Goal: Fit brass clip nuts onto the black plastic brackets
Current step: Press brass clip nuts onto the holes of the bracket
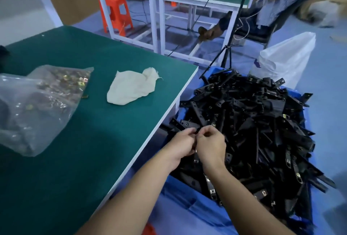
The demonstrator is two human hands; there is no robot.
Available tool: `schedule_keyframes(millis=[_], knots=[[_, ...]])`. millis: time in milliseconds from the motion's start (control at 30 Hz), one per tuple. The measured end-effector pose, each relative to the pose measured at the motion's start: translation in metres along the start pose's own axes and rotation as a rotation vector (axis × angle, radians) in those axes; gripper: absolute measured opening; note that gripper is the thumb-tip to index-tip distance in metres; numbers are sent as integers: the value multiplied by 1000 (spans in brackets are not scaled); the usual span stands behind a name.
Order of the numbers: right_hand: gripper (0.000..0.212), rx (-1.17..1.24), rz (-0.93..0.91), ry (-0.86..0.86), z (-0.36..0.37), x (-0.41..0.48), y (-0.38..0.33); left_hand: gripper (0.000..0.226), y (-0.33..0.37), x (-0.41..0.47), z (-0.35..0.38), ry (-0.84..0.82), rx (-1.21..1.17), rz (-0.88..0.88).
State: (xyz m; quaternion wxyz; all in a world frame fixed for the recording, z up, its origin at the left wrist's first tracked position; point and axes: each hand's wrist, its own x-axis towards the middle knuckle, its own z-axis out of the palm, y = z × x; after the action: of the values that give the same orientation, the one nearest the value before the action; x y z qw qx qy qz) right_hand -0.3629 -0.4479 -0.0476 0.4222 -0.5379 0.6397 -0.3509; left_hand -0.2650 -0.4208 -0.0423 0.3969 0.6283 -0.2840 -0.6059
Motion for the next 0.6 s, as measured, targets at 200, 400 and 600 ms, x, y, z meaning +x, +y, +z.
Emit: schedule_keyframes(millis=[200, 400, 600], knots=[[22, 340, -426, -173, 50, -40, -131, 50, 80, -88, -70, 202, -1, 478], [22, 408, -530, -539, 139, -111, -209, 30, 91, -162, -175, 693, 109, 561], [35, 310, -711, -883, 230, -222, -225, 22, 36, -254, -266, 1157, 187, 550]])
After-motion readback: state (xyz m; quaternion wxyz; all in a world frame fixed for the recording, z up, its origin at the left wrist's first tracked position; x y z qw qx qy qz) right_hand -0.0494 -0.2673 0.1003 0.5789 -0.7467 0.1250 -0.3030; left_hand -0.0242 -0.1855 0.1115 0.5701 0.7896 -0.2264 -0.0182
